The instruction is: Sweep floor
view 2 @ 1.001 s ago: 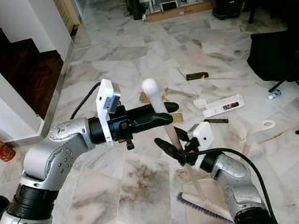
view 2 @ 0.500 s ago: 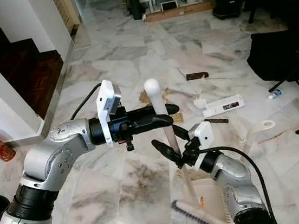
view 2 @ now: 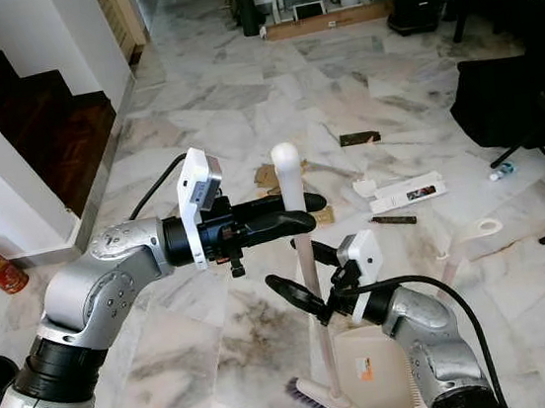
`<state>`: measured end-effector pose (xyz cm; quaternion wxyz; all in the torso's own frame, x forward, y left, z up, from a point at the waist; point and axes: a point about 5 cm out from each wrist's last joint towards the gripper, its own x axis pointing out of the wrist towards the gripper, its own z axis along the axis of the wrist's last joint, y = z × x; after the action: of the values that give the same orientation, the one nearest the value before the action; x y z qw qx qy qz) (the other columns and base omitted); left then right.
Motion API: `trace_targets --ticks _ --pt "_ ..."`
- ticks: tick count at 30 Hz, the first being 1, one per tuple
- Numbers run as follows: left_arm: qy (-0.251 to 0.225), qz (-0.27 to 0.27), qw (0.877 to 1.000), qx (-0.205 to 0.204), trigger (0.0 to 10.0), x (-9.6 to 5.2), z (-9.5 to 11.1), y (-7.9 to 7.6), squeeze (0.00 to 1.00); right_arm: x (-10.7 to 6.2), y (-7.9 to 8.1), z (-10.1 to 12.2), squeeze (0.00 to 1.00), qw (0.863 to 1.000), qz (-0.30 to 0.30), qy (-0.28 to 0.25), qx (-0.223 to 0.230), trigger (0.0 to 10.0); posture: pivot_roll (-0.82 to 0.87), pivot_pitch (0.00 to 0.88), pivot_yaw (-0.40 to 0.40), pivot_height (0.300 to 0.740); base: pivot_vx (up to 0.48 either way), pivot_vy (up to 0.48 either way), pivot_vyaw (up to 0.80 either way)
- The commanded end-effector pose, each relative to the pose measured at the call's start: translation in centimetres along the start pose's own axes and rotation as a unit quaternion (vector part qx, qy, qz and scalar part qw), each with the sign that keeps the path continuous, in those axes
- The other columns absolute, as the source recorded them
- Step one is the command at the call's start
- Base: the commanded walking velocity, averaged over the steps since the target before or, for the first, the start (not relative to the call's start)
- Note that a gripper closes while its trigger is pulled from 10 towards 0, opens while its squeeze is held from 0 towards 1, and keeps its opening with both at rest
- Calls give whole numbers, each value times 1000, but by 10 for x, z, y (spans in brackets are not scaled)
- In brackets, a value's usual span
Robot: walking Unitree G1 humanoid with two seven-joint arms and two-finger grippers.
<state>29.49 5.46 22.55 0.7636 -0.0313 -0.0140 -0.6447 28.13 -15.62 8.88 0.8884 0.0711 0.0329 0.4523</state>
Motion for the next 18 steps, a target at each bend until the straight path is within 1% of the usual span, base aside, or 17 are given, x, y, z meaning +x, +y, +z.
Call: trace_targets --ticks 1,5,8,11,12,18 --pt "0 -3 1000 8 10000 -3 2 1 0 1 0 6 0 1000 1 -2 -11 10000 -18 25 111 740 0 0 0" --pt "2 -3 1000 8 10000 -4 2 1 0 -2 -3 7 0 1000 -5 6 -20 10000 -19 26 113 740 0 0 0" --pt "5 -3 1000 8 10000 -4 0 1 0 -7 -7 10 0 999 -27 8 -36 10000 -19 28 115 740 0 0 0" --pt "6 -4 1000 7 10000 -4 0 1 0 -8 -8 11 0 999 -32 2 -36 10000 -20 27 116 740 0 0 0" --pt "9 -4 1000 8 10000 -4 -2 1 0 -10 -8 14 0 999 -37 -11 -29 10000 -20 27 117 740 0 0 0" --pt "12 -5 1000 8 10000 -4 -2 1 0 -13 -6 13 0 999 -38 -9 -31 10000 -22 26 119 740 0 0 0"
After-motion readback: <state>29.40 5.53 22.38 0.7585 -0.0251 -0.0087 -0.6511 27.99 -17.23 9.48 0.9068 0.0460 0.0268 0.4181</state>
